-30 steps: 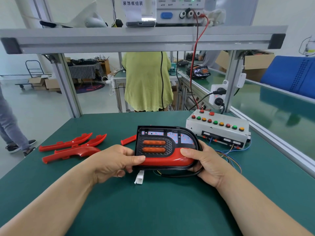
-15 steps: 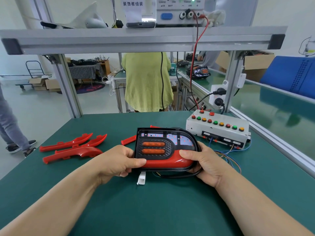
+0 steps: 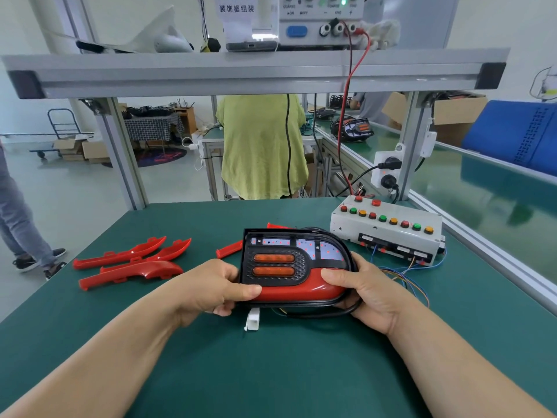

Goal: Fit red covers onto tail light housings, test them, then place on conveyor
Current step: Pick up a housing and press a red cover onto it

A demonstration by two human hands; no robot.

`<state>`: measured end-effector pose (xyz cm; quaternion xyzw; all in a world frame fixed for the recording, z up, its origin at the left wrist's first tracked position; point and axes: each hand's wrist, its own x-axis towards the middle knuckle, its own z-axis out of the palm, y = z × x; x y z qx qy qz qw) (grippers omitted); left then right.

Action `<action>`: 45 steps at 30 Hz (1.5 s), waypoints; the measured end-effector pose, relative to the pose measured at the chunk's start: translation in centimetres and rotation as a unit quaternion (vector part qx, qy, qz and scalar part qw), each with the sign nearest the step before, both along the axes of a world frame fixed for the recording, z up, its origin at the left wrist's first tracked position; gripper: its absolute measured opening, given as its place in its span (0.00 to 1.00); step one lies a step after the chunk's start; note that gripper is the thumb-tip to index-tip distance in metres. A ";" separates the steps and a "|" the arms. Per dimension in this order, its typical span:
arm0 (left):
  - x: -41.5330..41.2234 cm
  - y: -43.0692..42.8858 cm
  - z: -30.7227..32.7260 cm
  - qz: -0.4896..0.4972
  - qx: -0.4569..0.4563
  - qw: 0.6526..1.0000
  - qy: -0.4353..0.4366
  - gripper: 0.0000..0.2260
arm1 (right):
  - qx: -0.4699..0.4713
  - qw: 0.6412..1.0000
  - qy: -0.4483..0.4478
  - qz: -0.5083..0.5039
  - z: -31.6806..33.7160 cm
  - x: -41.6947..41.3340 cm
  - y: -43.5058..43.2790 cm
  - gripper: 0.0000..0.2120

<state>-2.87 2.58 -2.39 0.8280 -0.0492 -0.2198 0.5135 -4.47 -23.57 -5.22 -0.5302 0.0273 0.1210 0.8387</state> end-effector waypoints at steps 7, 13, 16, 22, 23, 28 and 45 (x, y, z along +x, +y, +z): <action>-0.3 0.2 0.5 -0.030 0.007 1.000 -0.001 0.14 | 0.007 1.000 -0.017 0.015 0.1 0.3 -0.5 0.31; -0.2 2.1 1.9 0.006 0.078 0.995 -0.066 0.21 | 0.010 1.000 -0.029 0.000 -0.1 0.5 -0.7 0.28; 1.2 4.8 2.3 0.139 0.128 0.966 -0.179 0.09 | 0.010 0.999 -0.031 0.003 -0.2 0.6 -0.8 0.28; 2.6 10.7 2.5 0.226 0.475 0.830 -0.183 0.12 | 0.004 0.999 -0.040 0.007 -0.3 0.7 -0.9 0.30; 2.5 11.0 2.4 0.216 0.503 0.822 -0.159 0.14 | 0.006 0.999 -0.041 0.008 -0.3 0.7 -0.8 0.30; 2.4 10.3 2.2 0.195 0.488 0.839 -0.138 0.09 | 0.013 0.999 -0.038 0.007 -0.3 0.7 -0.9 0.31; 2.7 10.3 2.1 0.150 0.215 0.944 -0.202 0.11 | 0.010 0.999 -0.034 0.006 -0.1 0.6 -1.0 0.33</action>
